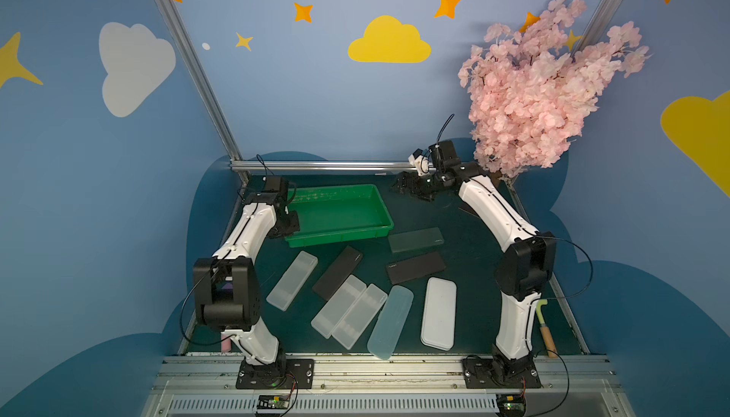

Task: Put the pencil case into the storage box
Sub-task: Move the storage box to the center of the board.

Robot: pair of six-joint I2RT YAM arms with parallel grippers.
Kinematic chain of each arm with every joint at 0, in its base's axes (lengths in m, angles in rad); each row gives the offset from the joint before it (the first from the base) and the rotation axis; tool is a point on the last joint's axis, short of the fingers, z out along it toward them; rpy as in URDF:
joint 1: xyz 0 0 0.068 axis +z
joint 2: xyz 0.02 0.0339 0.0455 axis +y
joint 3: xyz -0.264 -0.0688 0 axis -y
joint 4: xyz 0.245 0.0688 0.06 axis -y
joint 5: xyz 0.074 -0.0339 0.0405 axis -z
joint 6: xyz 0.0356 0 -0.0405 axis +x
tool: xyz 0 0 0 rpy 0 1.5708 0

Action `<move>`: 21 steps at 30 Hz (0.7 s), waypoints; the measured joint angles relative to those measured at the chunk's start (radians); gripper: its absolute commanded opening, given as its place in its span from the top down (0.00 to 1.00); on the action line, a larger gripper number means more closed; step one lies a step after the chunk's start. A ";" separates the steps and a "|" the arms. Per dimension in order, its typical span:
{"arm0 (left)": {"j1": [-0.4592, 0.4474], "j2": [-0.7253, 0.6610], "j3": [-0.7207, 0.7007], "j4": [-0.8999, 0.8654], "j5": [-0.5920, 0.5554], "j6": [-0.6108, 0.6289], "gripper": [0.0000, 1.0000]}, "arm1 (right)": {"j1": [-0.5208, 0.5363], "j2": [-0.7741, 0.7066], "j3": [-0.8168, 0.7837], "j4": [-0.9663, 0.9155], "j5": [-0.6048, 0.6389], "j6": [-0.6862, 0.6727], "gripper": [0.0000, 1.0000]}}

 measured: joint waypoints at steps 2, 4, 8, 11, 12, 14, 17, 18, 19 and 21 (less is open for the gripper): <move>-0.021 0.042 0.014 0.024 0.001 0.004 0.98 | -0.004 -0.044 -0.051 0.004 0.002 -0.003 0.02; -0.047 0.082 0.020 0.049 0.001 0.004 0.97 | -0.009 -0.079 -0.108 0.004 0.006 -0.008 0.02; -0.089 0.142 0.021 0.089 0.005 -0.005 0.97 | -0.014 -0.121 -0.208 0.003 0.018 -0.017 0.02; -0.108 0.164 0.020 0.114 0.010 -0.008 0.98 | -0.014 -0.155 -0.282 0.001 0.027 -0.020 0.02; -0.113 0.166 0.020 0.121 0.010 -0.008 0.97 | -0.014 -0.168 -0.304 0.000 0.031 -0.021 0.02; -0.122 0.166 0.020 0.132 0.010 -0.006 0.98 | -0.016 -0.196 -0.347 -0.001 0.039 -0.025 0.02; -0.134 0.172 0.020 0.150 0.009 0.000 0.98 | -0.019 -0.238 -0.402 -0.003 0.045 -0.036 0.02; -0.136 0.176 0.020 0.154 0.007 0.002 0.97 | -0.019 -0.251 -0.416 -0.006 0.047 -0.040 0.02; -0.138 0.182 0.020 0.159 0.005 0.003 0.97 | -0.020 -0.262 -0.429 -0.010 0.049 -0.043 0.02; -0.139 0.194 0.021 0.165 0.000 0.005 0.98 | -0.020 -0.283 -0.456 -0.014 0.056 -0.048 0.02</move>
